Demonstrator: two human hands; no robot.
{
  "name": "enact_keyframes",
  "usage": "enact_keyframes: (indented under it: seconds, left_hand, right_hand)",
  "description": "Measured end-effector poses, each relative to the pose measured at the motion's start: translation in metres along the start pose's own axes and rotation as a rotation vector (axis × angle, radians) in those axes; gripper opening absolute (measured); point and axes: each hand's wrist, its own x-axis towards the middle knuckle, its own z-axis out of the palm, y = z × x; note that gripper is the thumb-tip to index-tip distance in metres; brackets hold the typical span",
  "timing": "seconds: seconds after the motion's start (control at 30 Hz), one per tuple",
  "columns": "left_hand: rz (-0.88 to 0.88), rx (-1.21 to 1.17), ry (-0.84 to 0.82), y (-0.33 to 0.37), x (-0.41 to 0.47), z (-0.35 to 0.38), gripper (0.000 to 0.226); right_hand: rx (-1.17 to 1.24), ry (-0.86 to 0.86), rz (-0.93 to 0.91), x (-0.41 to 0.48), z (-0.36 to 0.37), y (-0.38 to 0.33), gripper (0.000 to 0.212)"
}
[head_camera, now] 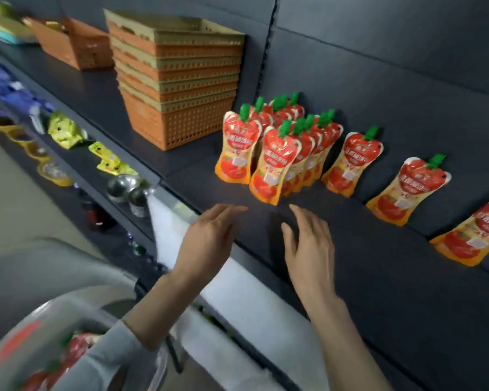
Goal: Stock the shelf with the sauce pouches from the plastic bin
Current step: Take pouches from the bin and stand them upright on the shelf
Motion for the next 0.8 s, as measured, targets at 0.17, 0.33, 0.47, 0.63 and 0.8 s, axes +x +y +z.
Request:
enact_keyframes:
  seconds: [0.17, 0.33, 0.47, 0.63, 0.8]
  left_hand:
    - [-0.362, 0.081, 0.025, -0.074, -0.122, -0.059, 0.032]
    - [-0.728, 0.174, -0.014, -0.132, -0.253, -0.093, 0.038]
    - [-1.027, 0.137, -0.108, -0.166, -0.34, -0.095, 0.052]
    - [-1.285, 0.025, -0.195, -0.201, -0.392, -0.069, 0.063]
    - [-1.33, 0.02, -0.263, -0.243, -0.412, -0.027, 0.071]
  right_hand:
    - [0.198, -0.175, -0.101, -0.092, 0.051, -0.095, 0.032]
    - [0.295, -0.575, -0.167, -0.185, 0.114, -0.167, 0.035]
    - [0.256, -0.93, -0.179, -0.242, 0.174, -0.198, 0.044]
    - [0.126, -1.259, -0.223, -0.273, 0.264, -0.221, 0.056]
    - [-0.069, -1.363, -0.333, -0.291, 0.377, -0.234, 0.058]
